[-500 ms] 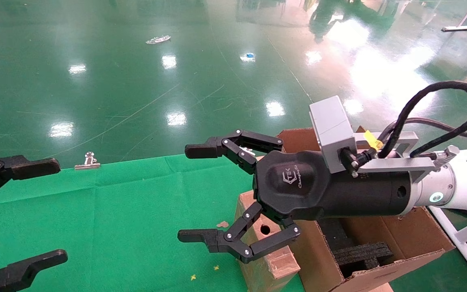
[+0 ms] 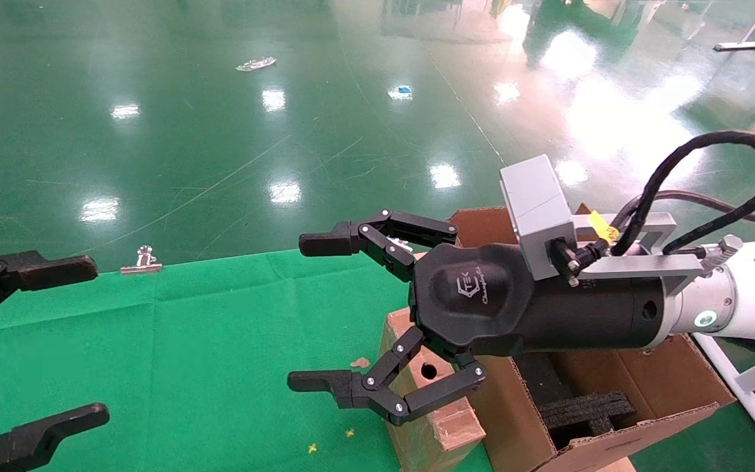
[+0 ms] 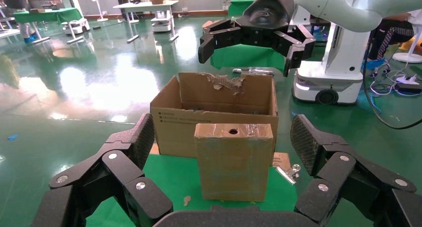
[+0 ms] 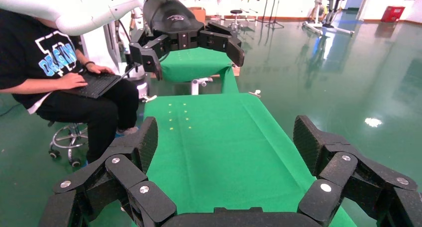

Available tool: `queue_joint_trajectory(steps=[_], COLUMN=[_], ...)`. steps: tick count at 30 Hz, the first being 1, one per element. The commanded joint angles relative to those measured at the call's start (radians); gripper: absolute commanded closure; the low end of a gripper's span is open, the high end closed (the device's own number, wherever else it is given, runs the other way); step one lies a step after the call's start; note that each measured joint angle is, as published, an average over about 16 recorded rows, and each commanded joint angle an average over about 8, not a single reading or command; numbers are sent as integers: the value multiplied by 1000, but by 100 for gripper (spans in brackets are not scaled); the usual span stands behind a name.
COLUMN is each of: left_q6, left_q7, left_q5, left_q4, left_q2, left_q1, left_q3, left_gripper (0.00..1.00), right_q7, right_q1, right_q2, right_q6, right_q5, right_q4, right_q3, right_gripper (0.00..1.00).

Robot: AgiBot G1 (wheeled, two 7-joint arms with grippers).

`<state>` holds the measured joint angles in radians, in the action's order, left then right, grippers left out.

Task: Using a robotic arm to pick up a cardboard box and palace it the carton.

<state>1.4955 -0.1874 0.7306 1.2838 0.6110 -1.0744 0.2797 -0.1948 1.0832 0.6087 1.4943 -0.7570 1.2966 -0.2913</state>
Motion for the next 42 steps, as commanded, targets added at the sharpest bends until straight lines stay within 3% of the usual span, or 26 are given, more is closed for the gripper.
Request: queue_joint_trajectory(steps=[1,5,10,16,22,32,42], left_q6=[0,0,0,0,0,0,-1], left_q7=[0,0,1,1,1,1,2], left_q5=[0,0,0,-1,-1,-1,-2], left_q4=[0,0,-1,-1,-1,-1,-1], left_q2=[0,0,0,0,0,-1,-1], left_q1=[0,0,0,-1,-1,-1,-1], left_q3=[0,0,1,1,2,2,3], left_gripper=[0,0,0,0,0,0,0], right_q7=[3,-22,-51,-40,-42,-35,5], right_q1=[-2,29,110,248,418,731,894], right_q2=[-1,1,41,95,101,67,64], right_q6=[0,2,41,77,76,94,85], right_q5=[4,-74,-249,-472,-597,-672,-564], right_q4=[-1,28,54,60,63,64,61], right_q3=[2,-37,-147,-332,-454,-683,-948], right_gripper=[0,0,0,0,0,0,0])
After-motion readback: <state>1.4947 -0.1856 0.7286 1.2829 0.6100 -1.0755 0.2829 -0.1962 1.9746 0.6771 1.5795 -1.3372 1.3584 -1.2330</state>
